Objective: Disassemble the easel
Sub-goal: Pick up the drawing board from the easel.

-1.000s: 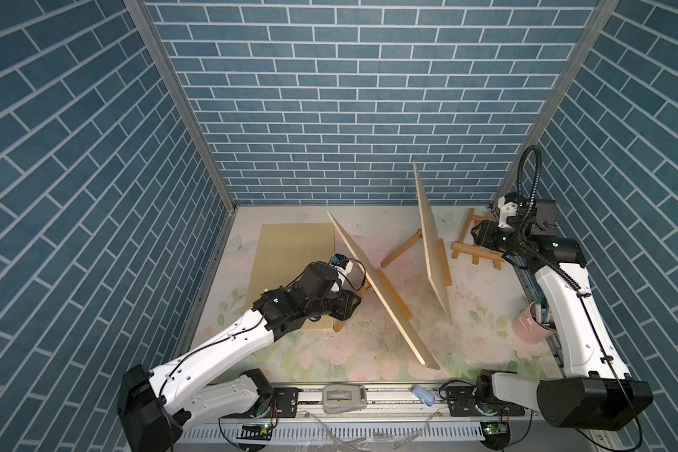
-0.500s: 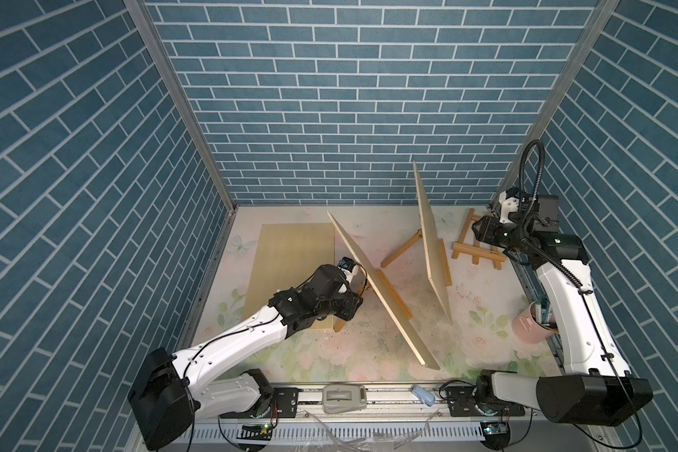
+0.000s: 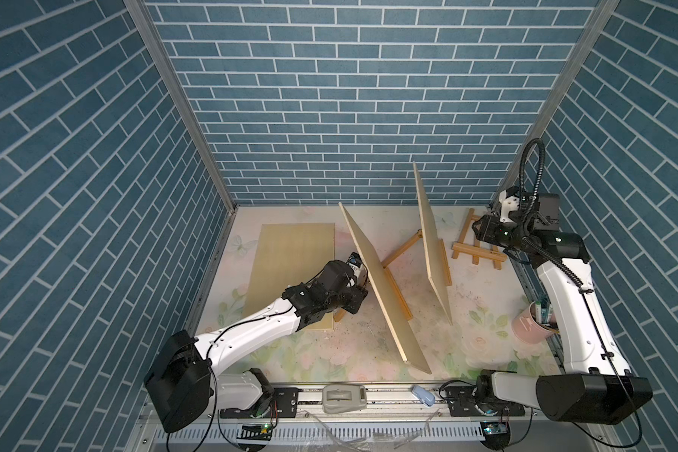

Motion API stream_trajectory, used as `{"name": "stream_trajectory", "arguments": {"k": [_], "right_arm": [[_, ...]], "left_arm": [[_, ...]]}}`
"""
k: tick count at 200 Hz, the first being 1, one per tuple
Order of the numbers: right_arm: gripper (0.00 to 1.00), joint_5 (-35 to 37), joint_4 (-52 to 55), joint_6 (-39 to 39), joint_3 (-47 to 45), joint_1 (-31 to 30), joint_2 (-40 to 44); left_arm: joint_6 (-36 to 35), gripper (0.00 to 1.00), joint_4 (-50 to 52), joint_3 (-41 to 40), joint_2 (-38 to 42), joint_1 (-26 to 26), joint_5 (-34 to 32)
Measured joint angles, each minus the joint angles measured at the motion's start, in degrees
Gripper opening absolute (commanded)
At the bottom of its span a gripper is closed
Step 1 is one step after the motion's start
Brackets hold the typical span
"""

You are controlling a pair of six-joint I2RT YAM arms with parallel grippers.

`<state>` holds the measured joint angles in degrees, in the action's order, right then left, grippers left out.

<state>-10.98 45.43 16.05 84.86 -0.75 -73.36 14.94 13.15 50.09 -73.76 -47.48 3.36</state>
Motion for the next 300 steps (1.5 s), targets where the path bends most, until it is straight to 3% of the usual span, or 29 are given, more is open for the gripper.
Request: {"name": "stream_trajectory", "arguments": {"k": [67, 300], "right_arm": [[0.52, -0.04, 0.00, 0.02, -0.02, 0.00, 0.04], [0.52, -0.20, -0.04, 0.24, -2.43, 0.00, 0.96]], "left_arm": [[-3.76, 0.44, 1.75, 2.16, -1.86, 1.99, -0.68], [-10.75, 0.45, 2.23, 9.84, -11.17, 12.98, 6.43]]}}
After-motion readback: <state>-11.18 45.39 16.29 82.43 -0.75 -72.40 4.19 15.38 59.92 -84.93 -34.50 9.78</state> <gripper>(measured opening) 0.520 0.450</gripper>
